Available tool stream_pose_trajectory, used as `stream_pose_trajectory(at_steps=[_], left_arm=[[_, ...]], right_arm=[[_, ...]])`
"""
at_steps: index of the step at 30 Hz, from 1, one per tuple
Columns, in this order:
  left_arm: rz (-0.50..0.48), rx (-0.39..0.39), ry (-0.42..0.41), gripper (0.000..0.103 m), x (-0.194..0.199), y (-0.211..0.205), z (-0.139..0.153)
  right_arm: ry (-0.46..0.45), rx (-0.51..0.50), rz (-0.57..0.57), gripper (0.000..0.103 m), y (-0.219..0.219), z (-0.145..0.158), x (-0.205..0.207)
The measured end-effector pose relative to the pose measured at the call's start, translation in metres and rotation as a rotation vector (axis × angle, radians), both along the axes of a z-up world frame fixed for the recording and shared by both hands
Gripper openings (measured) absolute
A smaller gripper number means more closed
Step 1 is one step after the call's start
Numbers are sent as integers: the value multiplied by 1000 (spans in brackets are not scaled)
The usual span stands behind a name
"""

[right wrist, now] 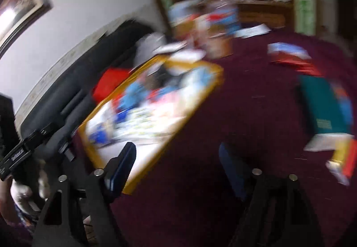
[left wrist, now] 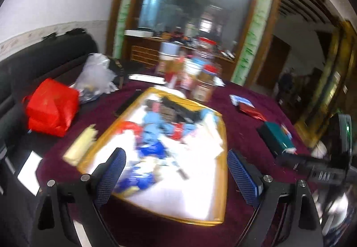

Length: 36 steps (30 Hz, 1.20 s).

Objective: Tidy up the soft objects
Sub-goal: 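Move both grippers back toward the green box and striped packets, then grasp the green-yellow-red striped packet with the right gripper and lift it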

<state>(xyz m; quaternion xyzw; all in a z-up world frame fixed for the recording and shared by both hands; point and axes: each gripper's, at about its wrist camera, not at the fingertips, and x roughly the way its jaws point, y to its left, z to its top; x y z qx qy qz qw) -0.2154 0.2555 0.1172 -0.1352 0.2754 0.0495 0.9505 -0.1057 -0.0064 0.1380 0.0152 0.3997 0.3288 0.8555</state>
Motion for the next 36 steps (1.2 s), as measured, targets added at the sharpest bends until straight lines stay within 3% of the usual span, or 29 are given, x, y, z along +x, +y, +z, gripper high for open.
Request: stream_pose_trajectory(at_steps=[7,11,16,19,22,29,32,34,36], left_arm=[[-201,63,48,94,20,-80,-4],[-279,81,79,94,28,-113,-9],[-314,93,114,94,36,-133,-14],[-322,95,124,94,41,-135,-18],[-322,76,146,94,48,-135,-25],[-344,55,171,94,59,-132,-35],[-353,45,170,94,62,-128,-38],[-357,37,172,94,64,-125,-41],[-360,22,182,94,67,-124,-44]], right_arm=[[0,11,-427,79,-171,-7,47],[38,67,-546,79,-227,-17,80],[120,79,-558,79,-230,-35,126],[197,165,-493,79,-215,-50,140],[236,146,-423,79,-183,-62,156],[291,151,-222,79,-129,-63,140],[205,139,-207,79,-135,-41,132],[69,77,-337,79,-156,-20,134],[15,2,-439,79,-169,-13,146]])
